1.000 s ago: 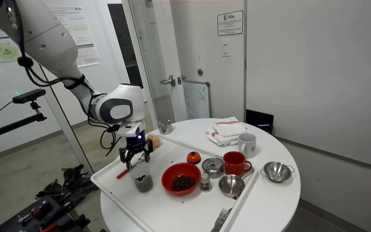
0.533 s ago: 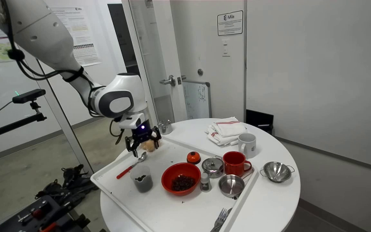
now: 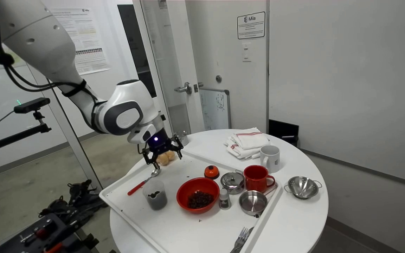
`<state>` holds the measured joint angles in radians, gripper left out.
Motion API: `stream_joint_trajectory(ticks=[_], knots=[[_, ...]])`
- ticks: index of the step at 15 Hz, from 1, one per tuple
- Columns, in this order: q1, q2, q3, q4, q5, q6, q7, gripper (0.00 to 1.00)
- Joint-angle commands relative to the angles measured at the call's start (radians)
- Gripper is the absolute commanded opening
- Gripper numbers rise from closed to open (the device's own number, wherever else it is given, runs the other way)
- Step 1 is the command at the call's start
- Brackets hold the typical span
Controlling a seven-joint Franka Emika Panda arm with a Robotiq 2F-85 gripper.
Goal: Pour the contents in the clear jug into the red bowl three times
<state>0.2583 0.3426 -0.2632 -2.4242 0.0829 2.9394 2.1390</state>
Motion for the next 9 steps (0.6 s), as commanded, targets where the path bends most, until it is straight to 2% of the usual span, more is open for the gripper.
stream_joint_trajectory(ticks=[1,4,9], knots=[[-0.010,0.001,0.009,-0.003,-0.010,0.005,0.008,1.00],[-0.023,-0.006,0.038,-0.013,0.001,-0.024,-0.010,1.00],[0.006,-0.014,0.070,-0.039,-0.007,-0.036,0.019,1.00]])
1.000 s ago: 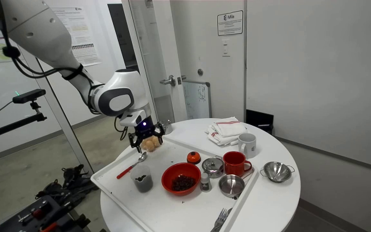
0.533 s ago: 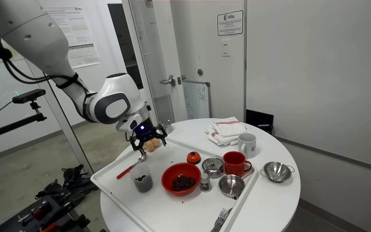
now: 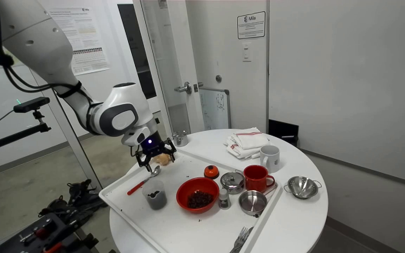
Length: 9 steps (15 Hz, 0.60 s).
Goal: Pour the contents in the clear jug into the red bowl three times
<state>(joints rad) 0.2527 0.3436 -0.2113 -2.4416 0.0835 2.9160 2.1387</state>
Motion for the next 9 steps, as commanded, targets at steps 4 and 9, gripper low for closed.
stream_joint_trajectory(ticks=[4,9], knots=[[0.100,0.048,-0.037,-0.003,-0.055,0.004,0.119,1.00],[0.168,0.115,-0.076,0.026,-0.087,-0.030,0.191,1.00]])
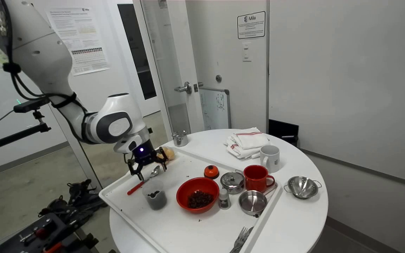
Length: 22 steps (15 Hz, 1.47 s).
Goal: Pour the contents in the clear jug into the red bowl three times
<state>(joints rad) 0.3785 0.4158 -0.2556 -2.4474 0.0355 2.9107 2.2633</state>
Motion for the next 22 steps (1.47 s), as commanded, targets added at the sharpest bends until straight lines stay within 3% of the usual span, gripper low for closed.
stream_joint_trajectory(ticks=[1,3,12,17,22], knots=[[0.048,0.052,-0.031,0.038,-0.037,-0.031,0.071,1.00],[0.053,0.067,-0.029,0.049,-0.036,-0.046,0.073,0.74],[0.041,0.077,-0.011,0.075,-0.043,-0.095,0.066,0.08],[0.023,0.066,0.004,0.078,-0.047,-0.116,0.047,0.12],[-0.108,-0.039,0.073,0.052,0.015,-0.080,-0.037,0.12]])
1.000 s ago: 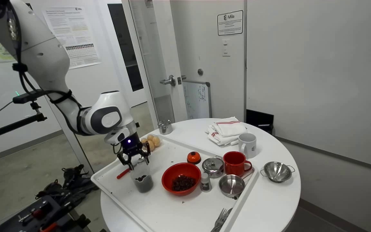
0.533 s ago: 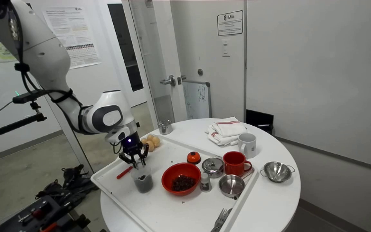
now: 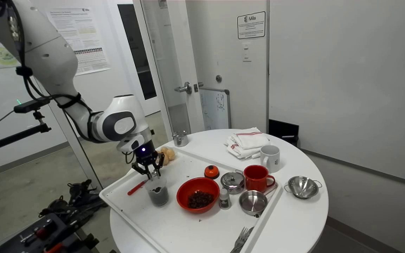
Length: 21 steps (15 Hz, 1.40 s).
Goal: Pour the contents in the clear jug into the red bowl three times
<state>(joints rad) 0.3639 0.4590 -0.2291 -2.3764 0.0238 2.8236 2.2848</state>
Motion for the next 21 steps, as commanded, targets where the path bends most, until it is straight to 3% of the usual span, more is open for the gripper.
stream_joint_trajectory(ticks=[1,6,11,12,13,15,19,20,21], knots=[[-0.136,-0.105,0.068,-0.024,0.045,0.029,-0.092,0.11],[-0.325,-0.153,0.192,0.015,0.197,0.021,-0.302,0.11],[-0.539,-0.148,0.394,0.085,0.520,-0.015,-0.664,0.11],[-0.540,-0.146,0.392,0.102,0.598,-0.031,-0.742,0.11],[-0.600,-0.143,0.441,0.112,0.637,-0.042,-0.792,0.11],[-0.661,-0.142,0.472,0.134,0.737,-0.080,-0.904,0.11],[-0.776,-0.140,0.501,0.161,0.902,-0.173,-1.080,0.11],[-0.698,-0.147,0.398,0.174,0.996,-0.224,-1.158,0.11],[-0.701,-0.146,0.377,0.180,1.049,-0.263,-1.212,0.11]])
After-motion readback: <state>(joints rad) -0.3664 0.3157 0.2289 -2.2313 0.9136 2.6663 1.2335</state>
